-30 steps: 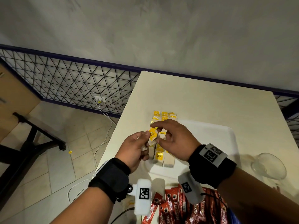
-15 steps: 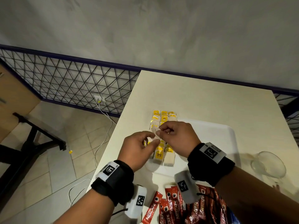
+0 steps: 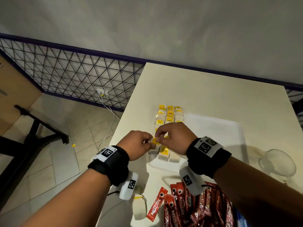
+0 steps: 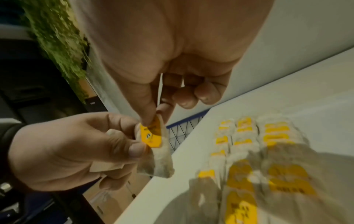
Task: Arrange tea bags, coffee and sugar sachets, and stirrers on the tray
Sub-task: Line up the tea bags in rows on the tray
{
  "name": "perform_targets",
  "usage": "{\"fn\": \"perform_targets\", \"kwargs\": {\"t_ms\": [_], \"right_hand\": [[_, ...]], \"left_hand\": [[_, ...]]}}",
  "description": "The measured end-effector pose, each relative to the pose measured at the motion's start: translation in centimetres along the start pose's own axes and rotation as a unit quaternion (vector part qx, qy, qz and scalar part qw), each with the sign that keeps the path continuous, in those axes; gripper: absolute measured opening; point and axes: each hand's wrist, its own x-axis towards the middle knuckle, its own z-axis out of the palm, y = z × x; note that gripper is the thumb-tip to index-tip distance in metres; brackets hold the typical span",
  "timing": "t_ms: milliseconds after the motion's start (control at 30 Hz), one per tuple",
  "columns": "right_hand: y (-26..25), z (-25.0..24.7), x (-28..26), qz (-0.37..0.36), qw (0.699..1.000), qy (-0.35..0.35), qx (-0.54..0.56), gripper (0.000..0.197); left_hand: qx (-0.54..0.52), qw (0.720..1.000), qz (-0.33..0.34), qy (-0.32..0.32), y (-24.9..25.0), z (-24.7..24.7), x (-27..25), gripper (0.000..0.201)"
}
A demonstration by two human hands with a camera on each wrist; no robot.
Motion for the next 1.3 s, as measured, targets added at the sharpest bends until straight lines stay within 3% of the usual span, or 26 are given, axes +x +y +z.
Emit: {"fn": "perform_targets", "kwargs": {"t_ms": [100, 200, 533, 667, 833, 967, 1033, 1067, 1100, 1200, 1233, 1300], "right_hand": [[0.7, 1.7, 0.6, 0.041, 0.997, -0.056, -0.017, 0.007], [1.5, 3.2, 1.4, 0.074, 0.994, -0.083, -0.014, 0.006], [2.9, 5.0, 2.7, 0.119, 0.987, -0.104, 0.002, 0.011], [2.9, 5.0, 3.4, 0.115, 0.984, -0.129, -0.033, 0.011], [3.1, 5.5, 3.9, 0.121, 0.986, -0.113, -0.034, 0.009], [3.0, 5.8, 4.0, 0.135, 0.986, -0.093, -0.034, 0.008], [3.0, 5.5, 3.9, 0.139, 0.988, -0.068, -0.026, 0.005], [3.0, 5.3, 3.7, 0.135, 0.990, -0.047, -0.019, 0.010], [2.9, 5.0, 3.5, 0.125, 0.992, -0.016, -0.009, 0.013], [2.2, 3.5, 2.4, 0.070, 0.993, 0.084, 0.041, 0.009], [2.0, 3.2, 2.0, 0.050, 0.992, 0.100, 0.059, 0.005], [1.5, 2.5, 1.1, 0.004, 0.991, 0.113, 0.074, 0.009]], "left_hand": [[0.044, 0.997, -0.030, -0.053, -1.0, 1.1, 0.5, 0.031], [0.081, 0.992, -0.050, -0.081, -2.2, 2.6, 1.2, 0.028], [0.083, 0.987, -0.083, -0.114, -3.4, 4.3, 2.3, 0.014], [0.083, 0.990, -0.083, -0.083, -3.5, 4.3, 2.2, 0.023], [0.031, 0.997, -0.070, -0.009, -3.8, 3.1, 1.6, 0.032], [-0.082, 0.993, -0.082, 0.021, -3.4, 2.4, 1.0, 0.039], [-0.174, 0.978, -0.110, 0.029, -3.2, 2.4, 0.9, 0.041], [-0.269, 0.953, -0.135, 0.035, -3.1, 2.4, 0.7, 0.045], [-0.393, 0.903, -0.172, 0.031, -2.7, 2.3, 0.6, 0.050], [-0.704, 0.670, -0.233, -0.030, -1.4, 1.8, -0.2, 0.073], [-0.748, 0.622, -0.230, -0.034, -1.2, 2.0, -0.4, 0.075], [-0.787, 0.580, -0.209, -0.032, -0.7, 2.4, -0.7, 0.072]]}}
